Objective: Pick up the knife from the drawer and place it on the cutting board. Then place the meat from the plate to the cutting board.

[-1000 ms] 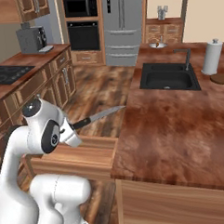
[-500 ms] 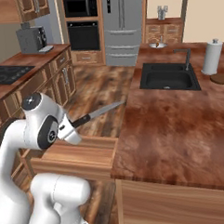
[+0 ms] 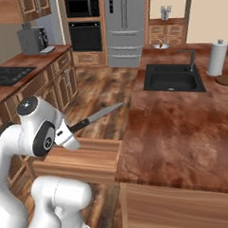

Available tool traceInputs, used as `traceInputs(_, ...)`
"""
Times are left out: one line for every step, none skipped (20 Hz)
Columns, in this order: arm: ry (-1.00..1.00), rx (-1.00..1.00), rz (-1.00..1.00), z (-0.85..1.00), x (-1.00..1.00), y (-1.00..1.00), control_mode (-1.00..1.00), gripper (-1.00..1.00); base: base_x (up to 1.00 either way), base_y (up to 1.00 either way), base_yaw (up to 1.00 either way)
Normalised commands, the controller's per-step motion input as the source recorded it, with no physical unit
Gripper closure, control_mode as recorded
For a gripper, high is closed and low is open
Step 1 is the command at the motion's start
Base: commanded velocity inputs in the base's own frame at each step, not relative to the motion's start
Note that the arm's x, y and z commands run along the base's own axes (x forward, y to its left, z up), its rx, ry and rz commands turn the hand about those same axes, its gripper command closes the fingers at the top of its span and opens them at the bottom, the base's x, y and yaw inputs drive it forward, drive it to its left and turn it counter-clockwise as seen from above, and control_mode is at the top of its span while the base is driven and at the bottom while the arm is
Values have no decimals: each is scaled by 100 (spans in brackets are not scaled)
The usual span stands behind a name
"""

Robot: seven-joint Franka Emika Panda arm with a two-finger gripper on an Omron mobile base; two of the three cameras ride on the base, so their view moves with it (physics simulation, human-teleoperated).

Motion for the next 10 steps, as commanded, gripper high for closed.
traceInputs(0, 0, 0, 0, 0, 0, 100, 100, -14, 93, 0)
traceInputs(0, 0, 0, 0, 0, 0, 100, 100, -6, 100, 0)
traceInputs(0, 0, 0, 0, 0, 0, 100, 100, 0, 100, 0)
traceInputs(0, 0, 0, 0, 0, 0, 100, 100, 0, 100, 0)
traceInputs(0, 0, 0, 0, 0, 0, 100, 100, 0, 100, 0)
traceInputs(0, 0, 0, 0, 0, 0, 100, 100, 0, 100, 0)
traceInputs(0, 0, 0, 0, 0, 0, 100, 100, 0, 100, 0)
traceInputs(0, 0, 0, 0, 0, 0, 100, 100, 0, 100, 0)
traceInputs(0, 0, 0, 0, 0, 0, 100, 100, 0, 100, 0)
traceInputs(0, 0, 0, 0, 0, 0, 100, 100, 0, 100, 0)
